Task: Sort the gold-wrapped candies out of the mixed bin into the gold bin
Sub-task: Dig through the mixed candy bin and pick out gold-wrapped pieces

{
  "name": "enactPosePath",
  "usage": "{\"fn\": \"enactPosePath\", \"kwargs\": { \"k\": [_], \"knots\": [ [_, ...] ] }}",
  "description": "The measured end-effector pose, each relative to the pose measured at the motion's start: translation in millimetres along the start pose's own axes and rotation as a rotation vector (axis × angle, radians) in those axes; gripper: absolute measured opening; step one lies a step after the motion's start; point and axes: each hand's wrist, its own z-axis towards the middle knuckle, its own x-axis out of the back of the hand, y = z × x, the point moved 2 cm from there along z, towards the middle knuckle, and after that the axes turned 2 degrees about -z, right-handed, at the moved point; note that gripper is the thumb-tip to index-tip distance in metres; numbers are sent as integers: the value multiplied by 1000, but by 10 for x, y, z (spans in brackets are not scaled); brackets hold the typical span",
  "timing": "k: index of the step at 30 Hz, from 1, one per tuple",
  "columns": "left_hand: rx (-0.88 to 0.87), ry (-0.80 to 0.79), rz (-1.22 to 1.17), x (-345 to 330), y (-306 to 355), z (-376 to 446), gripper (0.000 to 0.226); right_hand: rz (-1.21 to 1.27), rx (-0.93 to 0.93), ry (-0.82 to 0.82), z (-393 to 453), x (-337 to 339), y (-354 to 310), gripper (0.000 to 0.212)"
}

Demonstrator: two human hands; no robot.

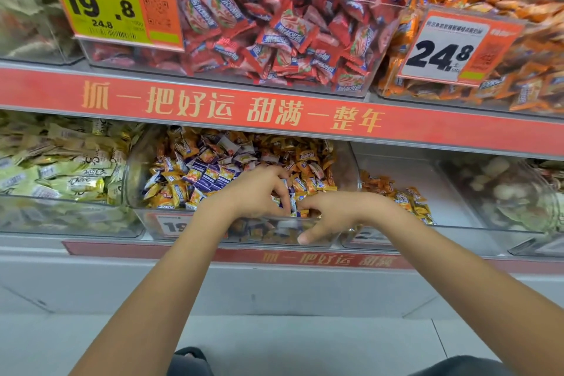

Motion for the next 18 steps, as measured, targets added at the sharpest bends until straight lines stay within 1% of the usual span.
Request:
{"fn": "enactPosePath", "kwargs": {
  "k": [3,5,8,10,13,16,18],
  "knots": [
    [8,16,0,21,-54,-43,8,2,22,0,-26,-19,-10,61],
    [17,61,42,27,-81,-67,8,35,30,13,-53,-30,-21,57],
    [26,85,73,11,-67,-89,8,93,57,24,-101,-44,-20,55],
    [38,97,76,5,-52,-89,8,140,86,60,-106,-45,-7,44],
    [53,108,48,-10,-51,-82,7,239,85,205,-131,-24,36,34],
    [60,102,-114,1,-40,-109,10,291,129,364,-202,12,85,23],
    [54,122,-197,31,-13,-139,8,380,150,506,-314,55,146,16]
  ]
}}
